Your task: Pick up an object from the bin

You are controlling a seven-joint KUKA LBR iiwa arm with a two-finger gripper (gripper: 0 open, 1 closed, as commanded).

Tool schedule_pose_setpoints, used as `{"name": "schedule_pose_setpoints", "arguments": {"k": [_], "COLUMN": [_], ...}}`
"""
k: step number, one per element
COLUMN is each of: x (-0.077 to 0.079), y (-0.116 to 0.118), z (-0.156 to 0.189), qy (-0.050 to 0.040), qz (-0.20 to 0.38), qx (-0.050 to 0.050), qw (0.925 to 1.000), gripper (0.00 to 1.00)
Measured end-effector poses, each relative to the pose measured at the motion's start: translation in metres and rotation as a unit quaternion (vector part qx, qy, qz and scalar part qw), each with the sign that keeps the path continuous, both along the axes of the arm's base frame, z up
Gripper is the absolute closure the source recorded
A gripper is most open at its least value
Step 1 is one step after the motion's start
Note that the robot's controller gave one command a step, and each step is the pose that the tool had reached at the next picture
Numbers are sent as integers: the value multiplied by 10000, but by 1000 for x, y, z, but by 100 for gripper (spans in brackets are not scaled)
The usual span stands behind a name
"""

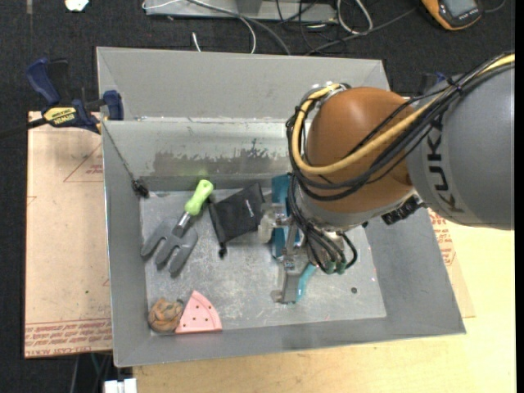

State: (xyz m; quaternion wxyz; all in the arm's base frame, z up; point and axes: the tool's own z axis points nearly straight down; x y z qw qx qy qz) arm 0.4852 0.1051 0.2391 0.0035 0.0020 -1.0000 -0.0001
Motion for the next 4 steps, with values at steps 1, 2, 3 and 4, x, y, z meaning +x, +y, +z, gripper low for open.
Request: {"name": "schedule_pose_setpoints", "arguments": {"k": [1,2,3,4], "x": [2,46,62,73], "y": [-1,46,57,46], "z": [3,-21,-32,32], "qy": [-36,-62,-43,-59], "qz": [-17,263,427,638], "qx": [5,12,17,19], "qw": [10000,9996,9991,9979], "gripper": [0,0,0,0]}}
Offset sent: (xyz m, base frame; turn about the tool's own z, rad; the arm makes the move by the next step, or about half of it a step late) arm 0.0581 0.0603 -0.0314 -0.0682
